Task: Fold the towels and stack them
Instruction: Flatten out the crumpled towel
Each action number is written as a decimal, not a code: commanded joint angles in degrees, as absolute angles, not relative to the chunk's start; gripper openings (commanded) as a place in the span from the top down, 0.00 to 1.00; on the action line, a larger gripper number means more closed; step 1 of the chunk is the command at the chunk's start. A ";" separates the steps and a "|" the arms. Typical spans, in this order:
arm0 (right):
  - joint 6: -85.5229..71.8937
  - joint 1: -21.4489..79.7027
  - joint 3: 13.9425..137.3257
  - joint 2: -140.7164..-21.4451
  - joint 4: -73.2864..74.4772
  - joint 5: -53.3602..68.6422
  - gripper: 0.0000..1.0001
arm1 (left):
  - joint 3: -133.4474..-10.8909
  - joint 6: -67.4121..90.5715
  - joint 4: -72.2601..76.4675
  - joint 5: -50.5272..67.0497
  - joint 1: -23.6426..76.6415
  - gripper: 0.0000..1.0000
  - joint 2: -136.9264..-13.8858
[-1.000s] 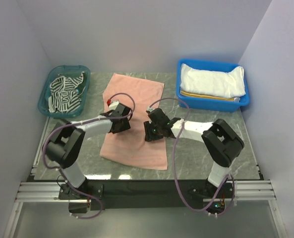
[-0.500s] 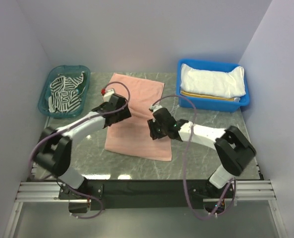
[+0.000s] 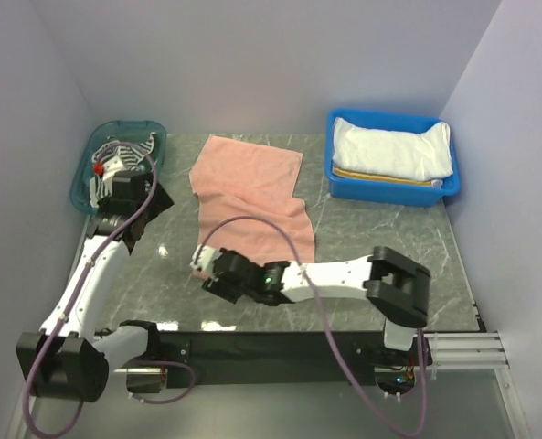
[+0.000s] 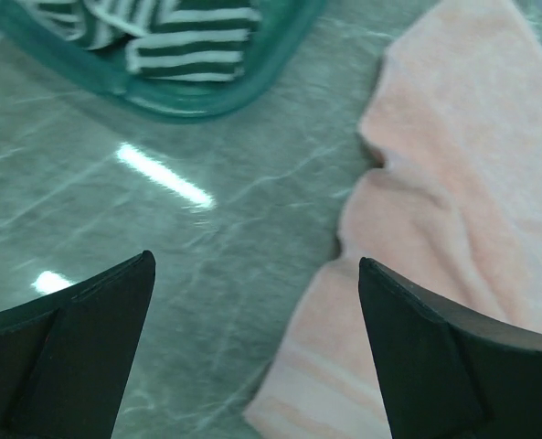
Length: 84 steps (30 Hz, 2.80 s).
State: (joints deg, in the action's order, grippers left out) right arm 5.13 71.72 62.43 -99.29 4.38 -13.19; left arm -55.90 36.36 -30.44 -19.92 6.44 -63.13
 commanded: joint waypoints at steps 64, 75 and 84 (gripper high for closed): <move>5.18 76.64 82.17 -110.55 11.96 -10.54 0.66 | -46.93 31.38 -25.93 -11.51 -5.89 0.01 -57.83; 2.90 74.54 83.59 -117.60 8.71 -17.14 0.75 | -46.93 31.38 -25.84 -11.16 -5.89 0.01 -57.48; 0.71 72.42 82.35 -118.21 8.79 -13.62 0.76 | -46.93 31.46 -25.84 -10.90 -6.07 0.01 -57.57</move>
